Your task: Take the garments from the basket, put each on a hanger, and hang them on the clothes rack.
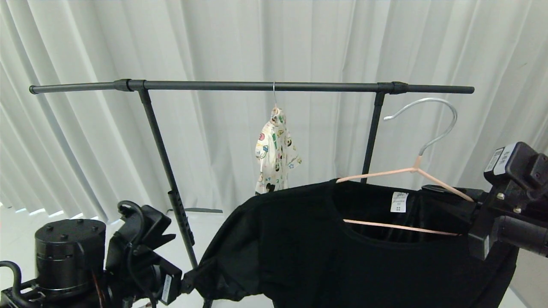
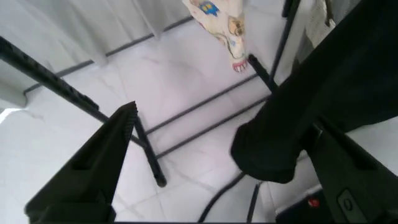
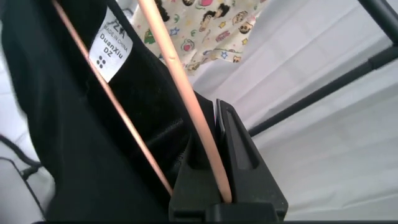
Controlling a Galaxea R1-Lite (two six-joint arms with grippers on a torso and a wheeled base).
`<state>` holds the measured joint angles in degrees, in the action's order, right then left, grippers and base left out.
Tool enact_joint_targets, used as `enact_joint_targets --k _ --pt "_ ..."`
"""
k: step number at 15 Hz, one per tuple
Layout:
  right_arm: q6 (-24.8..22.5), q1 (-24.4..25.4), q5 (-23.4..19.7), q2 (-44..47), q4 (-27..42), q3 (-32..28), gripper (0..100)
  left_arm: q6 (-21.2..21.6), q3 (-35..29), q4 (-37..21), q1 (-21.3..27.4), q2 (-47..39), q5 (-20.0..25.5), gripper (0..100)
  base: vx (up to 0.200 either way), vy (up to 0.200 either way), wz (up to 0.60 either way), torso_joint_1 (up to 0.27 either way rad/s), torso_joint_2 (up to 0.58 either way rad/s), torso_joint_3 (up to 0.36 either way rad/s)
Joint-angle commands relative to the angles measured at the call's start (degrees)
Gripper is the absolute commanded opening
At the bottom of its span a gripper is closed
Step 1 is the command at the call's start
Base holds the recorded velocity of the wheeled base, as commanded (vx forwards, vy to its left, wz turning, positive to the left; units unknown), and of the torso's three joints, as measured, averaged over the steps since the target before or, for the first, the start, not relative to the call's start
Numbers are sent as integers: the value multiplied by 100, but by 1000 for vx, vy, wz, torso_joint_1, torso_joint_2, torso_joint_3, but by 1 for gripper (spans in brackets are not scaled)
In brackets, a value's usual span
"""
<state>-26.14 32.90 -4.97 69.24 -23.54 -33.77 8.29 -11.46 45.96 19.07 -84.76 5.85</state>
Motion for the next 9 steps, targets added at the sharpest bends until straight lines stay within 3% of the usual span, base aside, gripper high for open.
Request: enact_joint_targets --k 1,2,4,6,9 --pt "109 -38 111 -16 -1 2 0 -521 -366 194 -114 364 -154 100 0 0 0 0 0 0" --pt "162 -91 225 -51 -1 2 0 -723 -665 194 -114 487 -506 100 0 0 0 0 0 0" --pt "232 -320 295 -95 7 55 0 -723 -955 185 -114 619 -1060 100 0 0 0 0 0 0" --pt "276 -618 286 -174 7 195 0 -706 -946 45 -105 926 -1042 100 0 0 0 0 0 0" --pt "469 -768 392 -218 16 283 0 -706 -1016 -790 -105 1410 -849 100 0 0 0 0 0 0"
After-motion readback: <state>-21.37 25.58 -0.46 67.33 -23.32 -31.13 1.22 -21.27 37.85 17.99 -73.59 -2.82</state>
